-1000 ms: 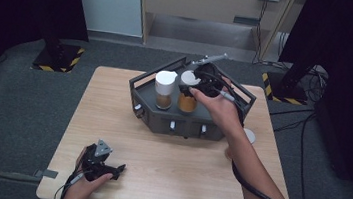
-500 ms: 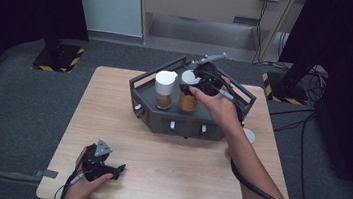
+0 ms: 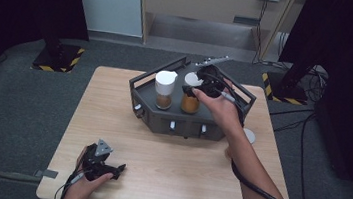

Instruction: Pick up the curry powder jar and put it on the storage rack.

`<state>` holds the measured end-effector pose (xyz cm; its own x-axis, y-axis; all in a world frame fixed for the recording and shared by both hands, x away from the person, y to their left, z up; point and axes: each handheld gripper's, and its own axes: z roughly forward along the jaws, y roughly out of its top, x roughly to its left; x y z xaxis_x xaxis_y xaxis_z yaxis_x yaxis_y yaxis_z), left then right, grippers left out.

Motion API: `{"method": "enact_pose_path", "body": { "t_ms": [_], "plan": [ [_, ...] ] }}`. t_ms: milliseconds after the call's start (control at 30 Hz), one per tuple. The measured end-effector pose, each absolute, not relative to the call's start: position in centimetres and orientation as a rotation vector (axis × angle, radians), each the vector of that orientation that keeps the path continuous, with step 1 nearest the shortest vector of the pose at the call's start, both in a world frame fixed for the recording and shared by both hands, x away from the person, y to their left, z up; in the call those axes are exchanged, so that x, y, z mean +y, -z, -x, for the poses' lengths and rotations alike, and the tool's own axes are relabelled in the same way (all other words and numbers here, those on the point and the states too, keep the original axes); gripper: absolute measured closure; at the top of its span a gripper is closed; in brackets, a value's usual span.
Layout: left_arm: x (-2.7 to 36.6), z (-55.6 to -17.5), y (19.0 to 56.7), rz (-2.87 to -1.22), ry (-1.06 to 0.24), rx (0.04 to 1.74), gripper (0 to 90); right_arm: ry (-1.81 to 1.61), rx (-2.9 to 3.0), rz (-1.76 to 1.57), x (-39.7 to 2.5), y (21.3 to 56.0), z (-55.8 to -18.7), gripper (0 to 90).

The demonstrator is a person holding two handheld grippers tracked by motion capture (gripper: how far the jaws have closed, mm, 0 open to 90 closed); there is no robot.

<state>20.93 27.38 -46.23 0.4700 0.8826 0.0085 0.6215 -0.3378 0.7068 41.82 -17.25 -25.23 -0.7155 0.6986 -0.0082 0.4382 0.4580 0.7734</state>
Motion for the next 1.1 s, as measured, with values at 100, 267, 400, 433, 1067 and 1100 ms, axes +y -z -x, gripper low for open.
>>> {"method": "enact_pose_path", "body": {
  "t_ms": [100,267,400,433,1067,1100],
  "plan": [
    [27.4,-21.0,46.2,-2.078,-0.523,1.243,0.0,-1.12,2.382,-0.971,-17.1,25.5,-41.9,33.8],
    [27.4,-21.0,46.2,-2.079,-0.522,1.241,0.0,-1.118,2.386,-0.984,-17.2,25.8,-42.1,33.8],
    [27.4,-21.0,46.2,-2.08,-0.522,1.24,0.0,-1.121,2.382,-0.996,-17.5,26.0,-42.3,33.8],
    [27.4,-21.0,46.2,-2.08,-0.522,1.24,0.0,-1.121,2.381,-0.996,-17.5,26.1,-42.4,33.8],
    [27.4,-21.0,46.2,-2.08,-0.522,1.239,0.0,-1.161,2.36,-1.022,-18.1,26.6,-42.3,33.2],
    [27.4,-21.0,46.2,-2.08,-0.522,1.239,0.0,-1.164,2.359,-1.028,-18.1,26.6,-42.4,33.1]
  ]
}}
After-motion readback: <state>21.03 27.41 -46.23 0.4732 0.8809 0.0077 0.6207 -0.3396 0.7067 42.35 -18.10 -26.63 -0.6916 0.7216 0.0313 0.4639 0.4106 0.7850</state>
